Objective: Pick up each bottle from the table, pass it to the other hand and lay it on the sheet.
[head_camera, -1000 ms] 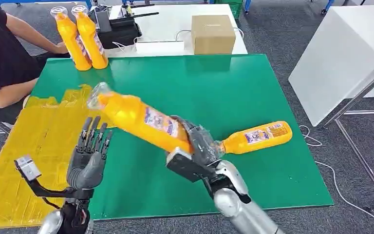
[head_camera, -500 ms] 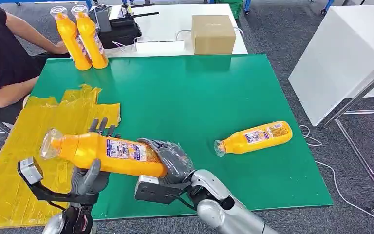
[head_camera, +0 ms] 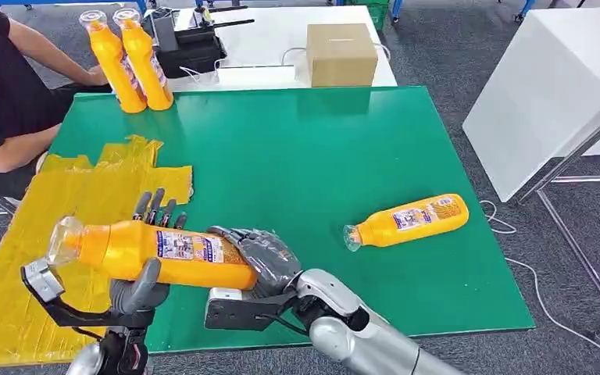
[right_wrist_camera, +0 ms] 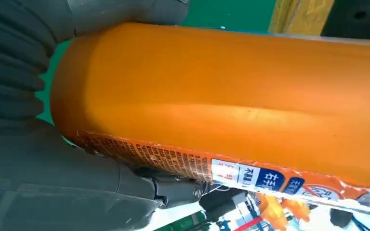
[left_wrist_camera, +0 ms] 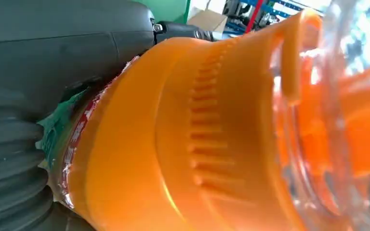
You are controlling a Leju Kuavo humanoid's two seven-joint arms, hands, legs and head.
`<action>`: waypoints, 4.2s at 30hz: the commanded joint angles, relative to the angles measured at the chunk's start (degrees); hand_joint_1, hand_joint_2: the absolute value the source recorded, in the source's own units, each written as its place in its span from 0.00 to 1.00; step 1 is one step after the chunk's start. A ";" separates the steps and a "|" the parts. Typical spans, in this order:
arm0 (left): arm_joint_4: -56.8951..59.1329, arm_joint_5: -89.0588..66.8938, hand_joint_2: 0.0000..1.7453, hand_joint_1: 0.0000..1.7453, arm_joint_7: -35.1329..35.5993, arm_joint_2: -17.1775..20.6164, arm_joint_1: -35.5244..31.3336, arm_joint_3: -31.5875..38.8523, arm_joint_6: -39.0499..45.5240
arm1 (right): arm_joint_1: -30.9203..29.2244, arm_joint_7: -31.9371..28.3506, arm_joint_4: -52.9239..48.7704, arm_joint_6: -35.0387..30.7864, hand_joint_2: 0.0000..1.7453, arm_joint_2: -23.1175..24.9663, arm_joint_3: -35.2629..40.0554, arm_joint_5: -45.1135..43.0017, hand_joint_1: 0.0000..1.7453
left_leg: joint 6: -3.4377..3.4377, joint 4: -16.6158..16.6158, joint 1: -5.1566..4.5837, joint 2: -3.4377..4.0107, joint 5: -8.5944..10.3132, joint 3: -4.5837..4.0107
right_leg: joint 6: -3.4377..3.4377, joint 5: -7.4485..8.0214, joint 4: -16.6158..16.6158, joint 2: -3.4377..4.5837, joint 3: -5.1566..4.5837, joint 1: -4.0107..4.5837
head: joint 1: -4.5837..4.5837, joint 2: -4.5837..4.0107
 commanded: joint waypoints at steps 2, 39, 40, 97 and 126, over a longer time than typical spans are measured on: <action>2.64 -1.06 1.00 1.00 -0.46 -0.02 -3.40 0.37 1.22 | -1.26 -0.39 2.75 0.68 1.00 -1.51 5.30 -0.24 1.00 | -0.10 -0.09 0.05 -0.10 -0.02 0.23 | -0.04 -0.05 -0.11 -0.18 0.28 0.05 | 0.02 0.00; 18.80 -56.94 1.00 1.00 3.89 19.22 -18.14 7.08 3.85 | 13.38 -0.95 -17.23 -3.75 0.00 -16.34 -22.24 1.05 0.00 | -0.06 0.00 0.02 -0.10 -0.01 0.05 | -0.01 -0.01 -0.02 -0.17 0.10 0.02 | 0.02 0.00; 19.17 -59.37 1.00 1.00 4.31 20.21 -18.28 6.45 3.84 | 13.77 -0.99 -17.70 -3.82 0.00 -16.80 -23.23 1.05 0.00 | -0.08 0.00 0.02 -0.14 -0.02 0.11 | -0.02 -0.04 -0.03 -0.24 0.18 0.03 | 0.02 0.00; 28.76 -80.24 0.00 0.00 1.13 33.12 -20.03 -10.15 1.06 | 11.86 -0.88 -15.87 2.69 0.00 -17.02 -25.33 2.63 0.00 | -0.05 -0.02 0.05 0.09 0.00 0.13 | 0.00 0.03 -0.01 0.04 0.14 0.03 | 0.00 0.00; -1.00 -27.18 0.00 0.00 -6.21 9.15 -10.97 22.80 -8.55 | 28.10 2.23 -22.87 -1.50 1.00 -22.39 -39.21 15.67 0.00 | -0.03 -0.07 -0.05 -0.06 -0.10 0.22 | 0.01 -0.07 -0.14 -0.16 0.30 -0.04 | 0.00 0.00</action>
